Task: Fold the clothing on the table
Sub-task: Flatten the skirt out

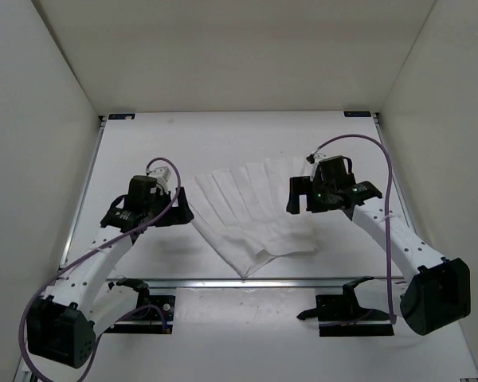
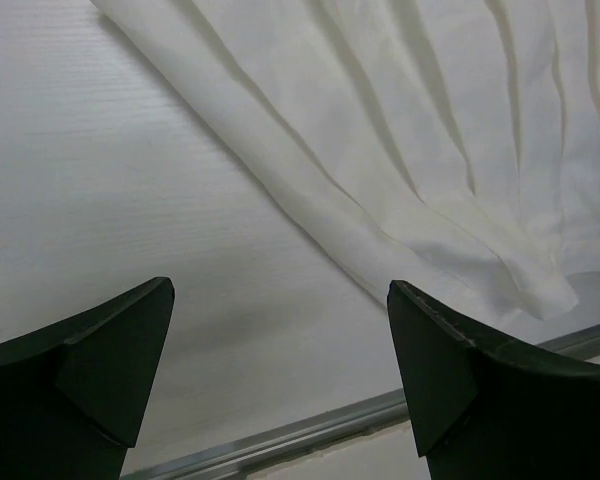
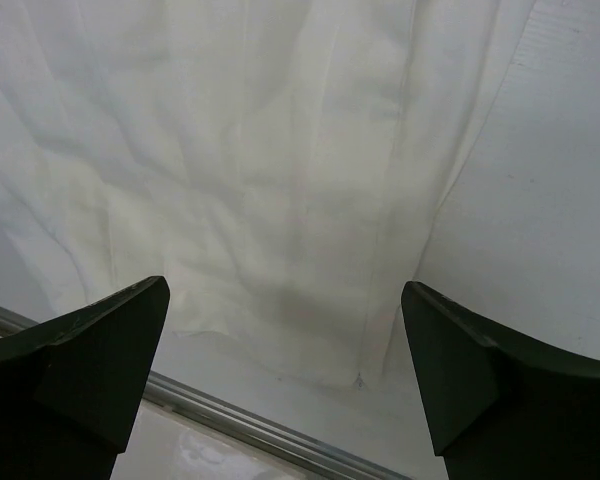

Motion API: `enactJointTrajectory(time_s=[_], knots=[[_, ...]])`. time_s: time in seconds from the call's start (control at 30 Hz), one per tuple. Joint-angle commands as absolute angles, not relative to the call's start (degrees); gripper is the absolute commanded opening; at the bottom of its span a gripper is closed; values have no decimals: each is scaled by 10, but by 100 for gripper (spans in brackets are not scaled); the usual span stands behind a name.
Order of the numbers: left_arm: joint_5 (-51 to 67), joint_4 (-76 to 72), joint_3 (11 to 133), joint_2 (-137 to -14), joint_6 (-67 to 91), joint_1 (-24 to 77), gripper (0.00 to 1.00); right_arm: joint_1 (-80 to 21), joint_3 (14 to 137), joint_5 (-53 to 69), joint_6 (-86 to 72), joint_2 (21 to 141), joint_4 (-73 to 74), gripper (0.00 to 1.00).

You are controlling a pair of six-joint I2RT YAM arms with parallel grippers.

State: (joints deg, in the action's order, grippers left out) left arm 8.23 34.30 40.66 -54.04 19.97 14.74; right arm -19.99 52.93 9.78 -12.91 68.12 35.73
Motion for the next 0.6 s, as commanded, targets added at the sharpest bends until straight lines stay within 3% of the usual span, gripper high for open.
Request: enactJointTrajectory(time_s=[0.0, 0.2, 0.37, 0.4, 0.43, 0.47, 0.5, 0.57], knots=[[99, 339, 408, -559, 201, 165, 99, -224, 528, 63, -128, 664, 362, 99], [198, 242, 362, -513, 247, 190, 99, -221, 497, 76, -126, 608, 330, 99], [248, 129, 307, -489, 321, 253, 98, -191, 511, 105, -117, 630, 394, 99], [250, 107, 300, -489, 327, 264, 86, -194, 505, 105, -117, 631, 400, 97], [255, 99, 292, -489, 343, 277, 35, -197, 502, 102, -120, 630, 404, 90], [249, 89, 282, -490, 352, 286, 5, -201, 490, 100, -125, 631, 402, 78], [251, 81, 281, -494, 364, 294, 0, -195, 483, 108, -125, 627, 399, 67], [232, 73, 272, -504, 376, 319, 4, -187, 471, 117, -134, 621, 402, 15]])
